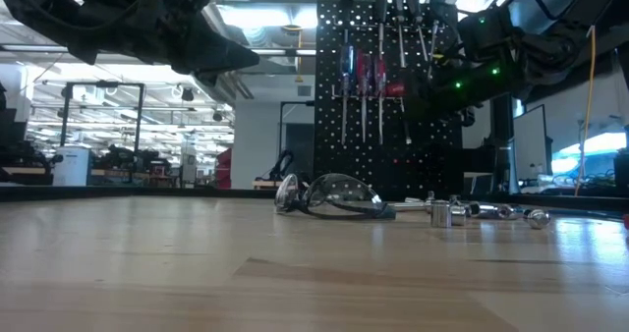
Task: Hang tools onto peg board
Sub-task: Hang the red allen wrench on the peg board
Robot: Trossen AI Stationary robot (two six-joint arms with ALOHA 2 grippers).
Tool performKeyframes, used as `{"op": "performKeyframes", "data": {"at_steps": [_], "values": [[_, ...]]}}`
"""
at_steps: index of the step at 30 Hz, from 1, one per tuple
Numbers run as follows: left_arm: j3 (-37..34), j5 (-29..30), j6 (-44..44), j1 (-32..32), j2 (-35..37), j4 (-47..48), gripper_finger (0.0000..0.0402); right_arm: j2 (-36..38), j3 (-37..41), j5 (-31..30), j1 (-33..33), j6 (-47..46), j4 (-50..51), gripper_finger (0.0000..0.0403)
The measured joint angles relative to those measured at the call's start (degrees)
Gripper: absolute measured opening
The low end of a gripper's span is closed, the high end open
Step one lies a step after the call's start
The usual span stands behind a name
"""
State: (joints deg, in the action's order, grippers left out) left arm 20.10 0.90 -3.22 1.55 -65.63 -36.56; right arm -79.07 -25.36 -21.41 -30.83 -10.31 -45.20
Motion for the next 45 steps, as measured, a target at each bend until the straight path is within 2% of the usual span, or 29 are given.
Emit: {"op": "performKeyframes", "data": {"at_steps": [4, 10, 15, 21, 28, 42, 45], "values": [[0.0, 0.0, 0.13, 0.01, 0.0, 0.03, 0.0004, 0.0, 0.0, 0.35, 0.02, 0.02, 0.81, 0.0082], [0.0, 0.0, 0.2, 0.01, 0.0, 0.1, 0.0004, 1.64, 0.02, 4.75, 0.07, 0.2, 1.02, 0.0128], [0.0, 0.0, 0.2, 0.01, 0.0, 0.49, 0.0004, 6.08, 0.02, 9.06, 0.55, 0.12, 4.93, 0.0137], [0.01, 0.0, 0.22, 0.0, 0.0, 0.58, 0.0004, 12.8, 0.02, 9.03, 4.93, 0.43, 15.48, 0.0138], [0.02, 0.0, 0.22, -0.01, 0.0, 0.58, 0.0004, 16.55, 0.02, 9.46, 16.2, 0.25, 23.85, 0.0138], [0.02, 0.0, 0.21, -0.03, 0.0, 0.82, 0.0004, 16.33, 0.0, 10.56, 44.32, -8.98, 25.97, 0.0138], [0.02, 0.0, -0.06, -0.03, 0.0, 0.82, 0.0004, 16.33, -2.27, 10.31, 48.27, -13.57, 34.38, 0.0138]]}}
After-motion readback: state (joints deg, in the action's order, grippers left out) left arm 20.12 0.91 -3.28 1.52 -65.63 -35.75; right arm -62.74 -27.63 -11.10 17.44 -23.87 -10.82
